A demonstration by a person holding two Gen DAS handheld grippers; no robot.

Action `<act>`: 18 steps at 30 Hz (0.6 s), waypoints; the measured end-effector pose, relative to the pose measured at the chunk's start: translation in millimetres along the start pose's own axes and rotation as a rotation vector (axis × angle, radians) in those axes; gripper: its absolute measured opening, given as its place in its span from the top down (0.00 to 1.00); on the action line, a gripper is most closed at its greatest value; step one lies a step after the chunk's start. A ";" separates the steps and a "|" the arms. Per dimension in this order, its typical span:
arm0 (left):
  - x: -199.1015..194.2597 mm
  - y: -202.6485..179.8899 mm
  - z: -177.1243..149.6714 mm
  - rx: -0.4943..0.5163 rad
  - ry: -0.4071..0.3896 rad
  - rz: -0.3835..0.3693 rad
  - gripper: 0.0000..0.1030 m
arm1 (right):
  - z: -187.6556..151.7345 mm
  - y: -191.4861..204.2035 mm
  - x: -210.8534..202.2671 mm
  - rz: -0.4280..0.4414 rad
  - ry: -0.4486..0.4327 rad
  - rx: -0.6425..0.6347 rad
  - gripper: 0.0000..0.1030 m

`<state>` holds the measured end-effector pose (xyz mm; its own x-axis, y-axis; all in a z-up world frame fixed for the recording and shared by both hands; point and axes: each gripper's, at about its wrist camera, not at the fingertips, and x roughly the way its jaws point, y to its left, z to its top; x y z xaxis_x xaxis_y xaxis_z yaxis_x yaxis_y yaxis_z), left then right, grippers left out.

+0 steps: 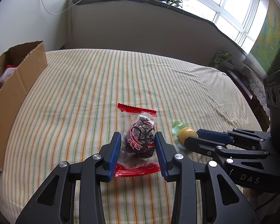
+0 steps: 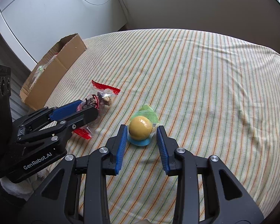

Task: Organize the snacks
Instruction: 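Grasp the yellow ball candy with the right tool while the left holds the red packet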

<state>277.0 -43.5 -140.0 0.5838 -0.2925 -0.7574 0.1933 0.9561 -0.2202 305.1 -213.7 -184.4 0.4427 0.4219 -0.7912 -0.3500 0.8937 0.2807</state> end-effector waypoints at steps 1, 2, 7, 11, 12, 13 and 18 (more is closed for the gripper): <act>-0.9 2.6 -0.5 -0.004 -0.001 0.002 0.66 | 0.8 1.9 1.3 -0.011 0.000 -0.008 0.67; -1.9 4.9 -1.1 -0.010 -0.002 0.003 0.66 | 1.8 4.0 2.2 -0.021 -0.001 -0.016 0.67; -4.1 9.5 -2.1 -0.026 -0.001 0.002 0.66 | 5.3 13.3 8.8 -0.073 0.012 -0.060 0.67; 3.7 9.4 0.4 -0.028 0.033 -0.001 0.59 | 6.0 19.6 11.0 -0.109 0.015 -0.096 0.67; 5.3 9.6 0.5 -0.025 0.028 0.005 0.59 | 5.9 20.8 11.3 -0.114 0.015 -0.101 0.67; 7.3 10.2 0.7 -0.029 0.028 0.004 0.59 | 5.9 21.6 11.5 -0.117 0.014 -0.104 0.67; 6.6 11.4 1.5 -0.021 0.014 0.004 0.63 | 8.2 21.8 12.8 -0.114 0.019 -0.106 0.69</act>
<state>284.2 -34.5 -146.5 0.5735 -0.2884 -0.7667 0.1740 0.9575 -0.2300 309.9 -187.6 -183.9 0.4691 0.3150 -0.8251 -0.3844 0.9139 0.1303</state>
